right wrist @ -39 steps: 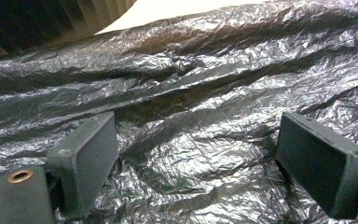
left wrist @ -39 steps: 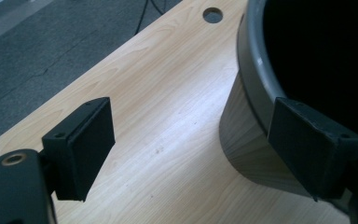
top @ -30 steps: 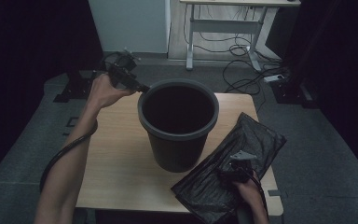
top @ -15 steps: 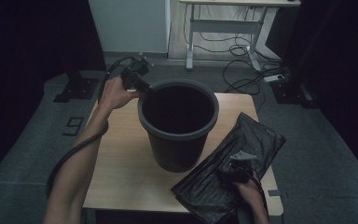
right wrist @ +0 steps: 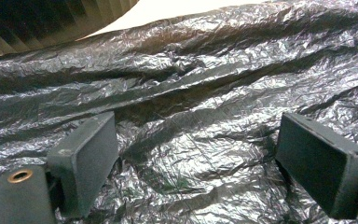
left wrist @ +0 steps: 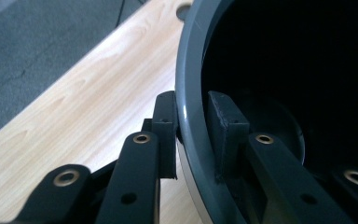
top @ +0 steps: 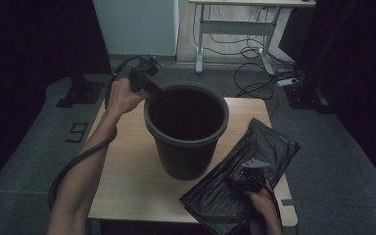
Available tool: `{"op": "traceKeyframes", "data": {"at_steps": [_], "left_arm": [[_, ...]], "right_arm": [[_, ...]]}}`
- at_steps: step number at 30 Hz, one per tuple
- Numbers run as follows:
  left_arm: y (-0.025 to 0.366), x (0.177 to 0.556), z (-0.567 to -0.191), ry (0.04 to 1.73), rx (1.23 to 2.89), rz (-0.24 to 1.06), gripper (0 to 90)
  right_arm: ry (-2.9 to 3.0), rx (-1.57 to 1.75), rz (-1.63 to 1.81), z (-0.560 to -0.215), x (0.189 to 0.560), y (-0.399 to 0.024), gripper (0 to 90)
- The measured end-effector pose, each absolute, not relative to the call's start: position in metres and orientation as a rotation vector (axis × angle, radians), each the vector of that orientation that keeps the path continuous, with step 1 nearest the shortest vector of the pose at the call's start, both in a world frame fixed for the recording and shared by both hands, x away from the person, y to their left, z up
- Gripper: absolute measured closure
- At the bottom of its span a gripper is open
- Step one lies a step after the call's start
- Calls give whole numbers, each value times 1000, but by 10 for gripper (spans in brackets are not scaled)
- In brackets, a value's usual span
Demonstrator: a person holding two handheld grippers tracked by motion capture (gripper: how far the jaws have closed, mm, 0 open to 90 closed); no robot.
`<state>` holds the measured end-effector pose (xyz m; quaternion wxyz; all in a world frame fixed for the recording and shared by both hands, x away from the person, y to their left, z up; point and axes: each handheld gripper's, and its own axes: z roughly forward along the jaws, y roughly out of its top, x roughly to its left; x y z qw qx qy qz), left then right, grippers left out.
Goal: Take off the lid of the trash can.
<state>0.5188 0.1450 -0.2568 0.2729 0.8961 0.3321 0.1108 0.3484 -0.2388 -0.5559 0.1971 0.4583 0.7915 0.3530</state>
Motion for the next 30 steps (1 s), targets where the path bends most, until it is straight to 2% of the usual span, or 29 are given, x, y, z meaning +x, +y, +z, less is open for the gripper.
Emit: {"op": "traceKeyframes", "data": {"at_steps": [6, 14, 21, 30], "left_arm": [[145, 518, -249, 935, 2398, 269, 742], [156, 524, -246, 1018, 2291, 109, 753], [166, 524, -236, 1004, 2200, -16, 768], [185, 515, -221, 1037, 2175, 58, 766]], "right_arm": [[2216, 1283, 988, -556, 348, -239, 121], [2216, 1283, 988, -556, 348, -239, 121], [2216, 1283, 988, -556, 348, -239, 121], [2216, 1282, 988, -556, 348, -239, 121]]}}
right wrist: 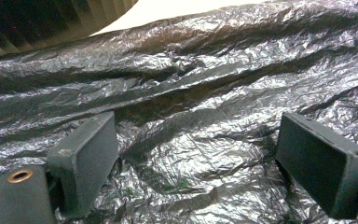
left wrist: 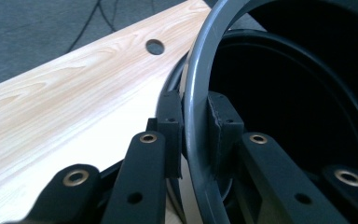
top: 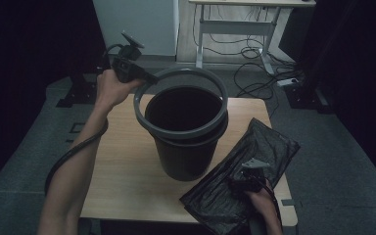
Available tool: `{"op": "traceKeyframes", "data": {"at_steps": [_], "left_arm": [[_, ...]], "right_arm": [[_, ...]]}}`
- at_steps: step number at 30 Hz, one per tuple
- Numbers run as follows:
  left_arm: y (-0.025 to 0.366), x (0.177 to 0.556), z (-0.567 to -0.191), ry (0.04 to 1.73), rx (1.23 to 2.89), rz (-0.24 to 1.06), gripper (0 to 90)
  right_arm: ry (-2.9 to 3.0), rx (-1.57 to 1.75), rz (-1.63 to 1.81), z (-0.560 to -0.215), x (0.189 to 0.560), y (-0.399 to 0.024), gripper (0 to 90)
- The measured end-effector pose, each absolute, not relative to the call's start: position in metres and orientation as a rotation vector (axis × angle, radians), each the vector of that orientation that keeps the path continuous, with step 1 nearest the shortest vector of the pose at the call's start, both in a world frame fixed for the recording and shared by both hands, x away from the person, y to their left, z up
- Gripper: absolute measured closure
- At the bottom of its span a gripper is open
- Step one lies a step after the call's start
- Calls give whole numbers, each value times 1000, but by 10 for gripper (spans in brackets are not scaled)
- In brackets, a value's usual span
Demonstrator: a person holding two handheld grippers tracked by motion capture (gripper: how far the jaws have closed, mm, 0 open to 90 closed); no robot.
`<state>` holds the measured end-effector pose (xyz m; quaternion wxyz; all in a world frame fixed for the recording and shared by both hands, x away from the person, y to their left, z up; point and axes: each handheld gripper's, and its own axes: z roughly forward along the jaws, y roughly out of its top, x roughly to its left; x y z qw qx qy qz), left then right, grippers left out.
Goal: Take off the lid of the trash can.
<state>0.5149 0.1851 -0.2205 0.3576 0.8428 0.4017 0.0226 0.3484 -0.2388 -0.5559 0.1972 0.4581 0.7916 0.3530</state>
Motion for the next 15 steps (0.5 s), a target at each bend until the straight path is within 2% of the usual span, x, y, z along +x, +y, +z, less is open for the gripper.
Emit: {"op": "traceKeyframes", "data": {"at_steps": [15], "left_arm": [[221, 510, -232, 1124, 2194, 127, 761]], "right_arm": [[2216, 1280, 988, -556, 348, -239, 121]]}}
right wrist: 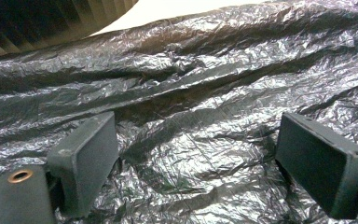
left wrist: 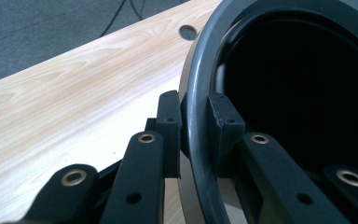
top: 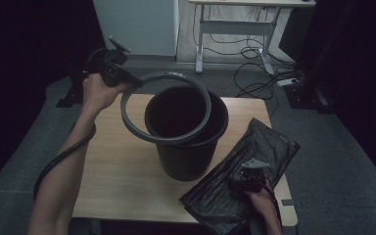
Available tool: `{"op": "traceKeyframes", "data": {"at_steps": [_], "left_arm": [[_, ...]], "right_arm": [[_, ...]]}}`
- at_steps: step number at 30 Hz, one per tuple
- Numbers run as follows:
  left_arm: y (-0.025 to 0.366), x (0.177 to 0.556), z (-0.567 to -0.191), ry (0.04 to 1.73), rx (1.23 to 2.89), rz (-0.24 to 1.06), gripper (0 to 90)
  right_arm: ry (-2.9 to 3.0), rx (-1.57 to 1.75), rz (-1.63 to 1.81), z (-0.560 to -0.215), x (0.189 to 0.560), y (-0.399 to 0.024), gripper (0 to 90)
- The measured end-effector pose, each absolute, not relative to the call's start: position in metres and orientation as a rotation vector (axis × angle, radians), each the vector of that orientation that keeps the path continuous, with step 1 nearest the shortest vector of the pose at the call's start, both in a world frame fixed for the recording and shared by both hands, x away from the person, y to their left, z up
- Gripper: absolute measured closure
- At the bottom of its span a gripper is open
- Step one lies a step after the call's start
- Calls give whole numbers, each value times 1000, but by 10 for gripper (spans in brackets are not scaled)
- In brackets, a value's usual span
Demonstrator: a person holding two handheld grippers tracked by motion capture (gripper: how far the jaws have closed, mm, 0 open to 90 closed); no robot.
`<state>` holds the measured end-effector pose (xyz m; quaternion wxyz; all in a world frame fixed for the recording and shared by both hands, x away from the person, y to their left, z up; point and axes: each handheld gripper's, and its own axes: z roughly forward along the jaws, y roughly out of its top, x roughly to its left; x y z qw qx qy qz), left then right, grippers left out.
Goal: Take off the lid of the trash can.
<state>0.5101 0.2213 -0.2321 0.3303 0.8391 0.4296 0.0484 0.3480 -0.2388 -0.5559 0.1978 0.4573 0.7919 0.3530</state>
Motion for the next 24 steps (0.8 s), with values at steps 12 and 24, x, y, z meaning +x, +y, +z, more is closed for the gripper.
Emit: {"op": "traceKeyframes", "data": {"at_steps": [12, 24], "left_arm": [[253, 505, -241, 1188, 2164, 136, 761], [287, 497, -249, 1256, 2128, 150, 761]], "right_arm": [[2216, 1280, 988, -556, 348, -239, 121], [2215, 1280, 988, -556, 348, -239, 121]]}}
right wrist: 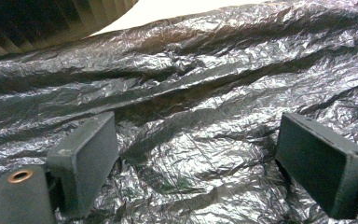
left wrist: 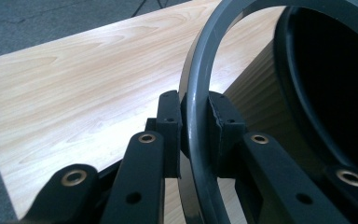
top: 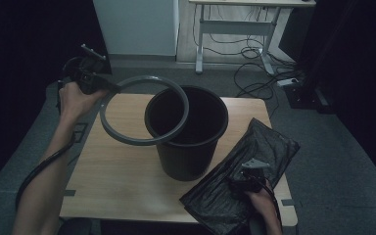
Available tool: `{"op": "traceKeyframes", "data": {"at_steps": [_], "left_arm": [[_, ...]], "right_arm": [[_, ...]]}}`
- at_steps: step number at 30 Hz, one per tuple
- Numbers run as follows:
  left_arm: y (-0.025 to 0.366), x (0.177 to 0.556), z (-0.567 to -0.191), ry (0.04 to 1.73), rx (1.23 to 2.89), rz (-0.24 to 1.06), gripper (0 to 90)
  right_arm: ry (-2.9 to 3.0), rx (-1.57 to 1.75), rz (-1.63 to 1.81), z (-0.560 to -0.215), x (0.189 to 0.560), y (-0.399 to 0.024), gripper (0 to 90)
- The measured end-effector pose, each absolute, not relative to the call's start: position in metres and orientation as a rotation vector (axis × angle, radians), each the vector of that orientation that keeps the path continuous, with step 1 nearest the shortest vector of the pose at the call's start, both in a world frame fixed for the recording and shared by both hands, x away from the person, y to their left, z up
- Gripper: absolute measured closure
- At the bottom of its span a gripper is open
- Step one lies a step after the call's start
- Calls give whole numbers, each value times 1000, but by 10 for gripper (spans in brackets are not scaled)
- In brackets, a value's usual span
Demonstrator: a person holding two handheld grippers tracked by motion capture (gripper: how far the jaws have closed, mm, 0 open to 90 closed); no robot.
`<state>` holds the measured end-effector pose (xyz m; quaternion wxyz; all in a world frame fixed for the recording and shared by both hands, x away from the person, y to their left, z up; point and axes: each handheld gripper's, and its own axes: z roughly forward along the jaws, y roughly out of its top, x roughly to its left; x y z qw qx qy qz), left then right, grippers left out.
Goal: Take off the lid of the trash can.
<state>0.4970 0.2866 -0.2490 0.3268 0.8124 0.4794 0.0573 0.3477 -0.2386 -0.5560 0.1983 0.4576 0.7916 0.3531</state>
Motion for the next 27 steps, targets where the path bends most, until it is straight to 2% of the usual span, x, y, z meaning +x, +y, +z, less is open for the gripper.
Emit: {"op": "traceKeyframes", "data": {"at_steps": [27], "left_arm": [[362, 470, -262, 1391, 2041, 191, 762]], "right_arm": [[2215, 1280, 988, -556, 348, -239, 121]]}}
